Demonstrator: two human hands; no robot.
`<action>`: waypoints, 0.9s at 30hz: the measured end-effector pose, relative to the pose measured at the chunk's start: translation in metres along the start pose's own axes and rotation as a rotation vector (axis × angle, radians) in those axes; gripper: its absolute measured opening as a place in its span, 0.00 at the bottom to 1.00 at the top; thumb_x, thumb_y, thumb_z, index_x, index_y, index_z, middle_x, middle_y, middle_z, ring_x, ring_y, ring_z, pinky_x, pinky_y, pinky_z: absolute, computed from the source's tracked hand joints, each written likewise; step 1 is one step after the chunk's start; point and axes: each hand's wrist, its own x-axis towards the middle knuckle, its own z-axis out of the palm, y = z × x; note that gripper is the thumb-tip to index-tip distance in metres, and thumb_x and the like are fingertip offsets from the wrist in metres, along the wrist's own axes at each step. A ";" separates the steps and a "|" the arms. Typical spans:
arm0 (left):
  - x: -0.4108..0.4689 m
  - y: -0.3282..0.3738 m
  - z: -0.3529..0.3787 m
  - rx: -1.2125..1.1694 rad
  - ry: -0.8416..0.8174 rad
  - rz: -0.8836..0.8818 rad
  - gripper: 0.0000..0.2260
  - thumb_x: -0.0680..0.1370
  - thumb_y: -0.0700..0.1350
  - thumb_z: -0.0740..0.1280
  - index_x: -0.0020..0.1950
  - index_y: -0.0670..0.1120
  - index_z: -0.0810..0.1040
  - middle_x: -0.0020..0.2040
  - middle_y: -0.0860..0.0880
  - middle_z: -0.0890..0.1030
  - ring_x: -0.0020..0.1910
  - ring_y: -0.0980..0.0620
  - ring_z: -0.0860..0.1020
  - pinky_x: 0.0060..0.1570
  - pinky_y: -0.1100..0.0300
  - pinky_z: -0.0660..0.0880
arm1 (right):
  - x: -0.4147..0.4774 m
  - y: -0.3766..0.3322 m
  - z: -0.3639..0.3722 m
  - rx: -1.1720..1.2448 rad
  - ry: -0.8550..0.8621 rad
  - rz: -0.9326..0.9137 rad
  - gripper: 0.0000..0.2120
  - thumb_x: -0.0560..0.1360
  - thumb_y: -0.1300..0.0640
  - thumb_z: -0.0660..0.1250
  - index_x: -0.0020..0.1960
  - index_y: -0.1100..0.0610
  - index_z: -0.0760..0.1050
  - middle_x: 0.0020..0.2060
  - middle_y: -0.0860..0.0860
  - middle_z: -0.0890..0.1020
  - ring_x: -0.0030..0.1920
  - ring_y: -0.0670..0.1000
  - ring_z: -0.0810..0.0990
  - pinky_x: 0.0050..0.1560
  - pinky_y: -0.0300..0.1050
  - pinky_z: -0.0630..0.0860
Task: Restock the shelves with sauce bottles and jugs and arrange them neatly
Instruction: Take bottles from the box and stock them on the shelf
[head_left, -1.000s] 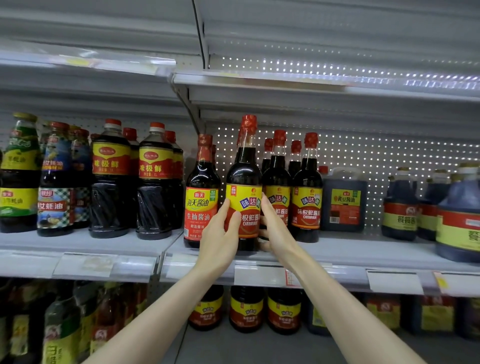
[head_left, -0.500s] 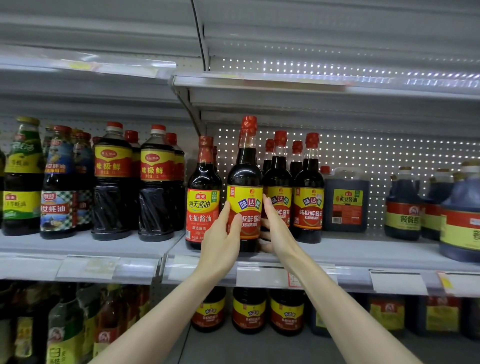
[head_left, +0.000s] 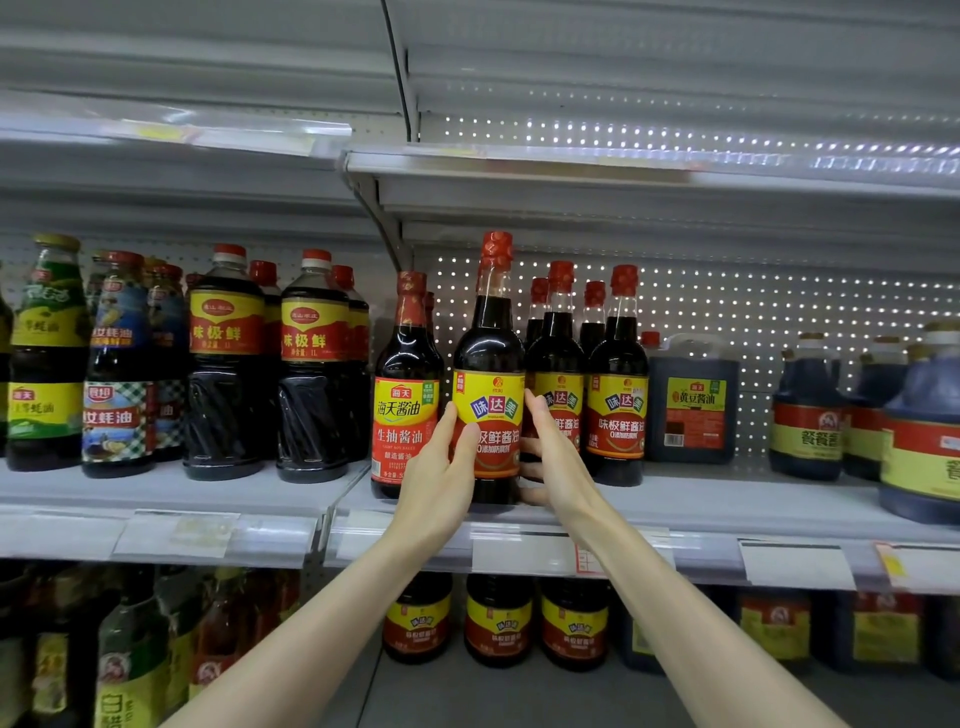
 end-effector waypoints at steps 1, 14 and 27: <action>-0.001 0.000 0.001 -0.001 0.004 -0.001 0.22 0.83 0.52 0.55 0.78 0.53 0.57 0.64 0.59 0.70 0.59 0.62 0.69 0.57 0.65 0.67 | 0.000 -0.001 0.000 0.006 -0.006 0.003 0.23 0.81 0.39 0.48 0.74 0.45 0.62 0.66 0.50 0.73 0.60 0.48 0.74 0.49 0.39 0.72; 0.005 -0.005 -0.006 -0.019 -0.048 -0.006 0.23 0.82 0.54 0.55 0.78 0.54 0.58 0.68 0.59 0.70 0.62 0.62 0.69 0.61 0.63 0.66 | -0.001 0.001 0.001 -0.009 0.028 -0.009 0.08 0.81 0.40 0.49 0.51 0.32 0.65 0.47 0.39 0.75 0.48 0.40 0.75 0.50 0.42 0.72; 0.004 -0.007 -0.007 -0.044 -0.044 -0.004 0.23 0.83 0.53 0.55 0.78 0.53 0.58 0.69 0.59 0.69 0.63 0.62 0.68 0.62 0.63 0.66 | 0.001 0.000 0.001 0.005 0.017 -0.008 0.09 0.82 0.40 0.47 0.50 0.31 0.65 0.47 0.40 0.75 0.52 0.45 0.74 0.55 0.45 0.71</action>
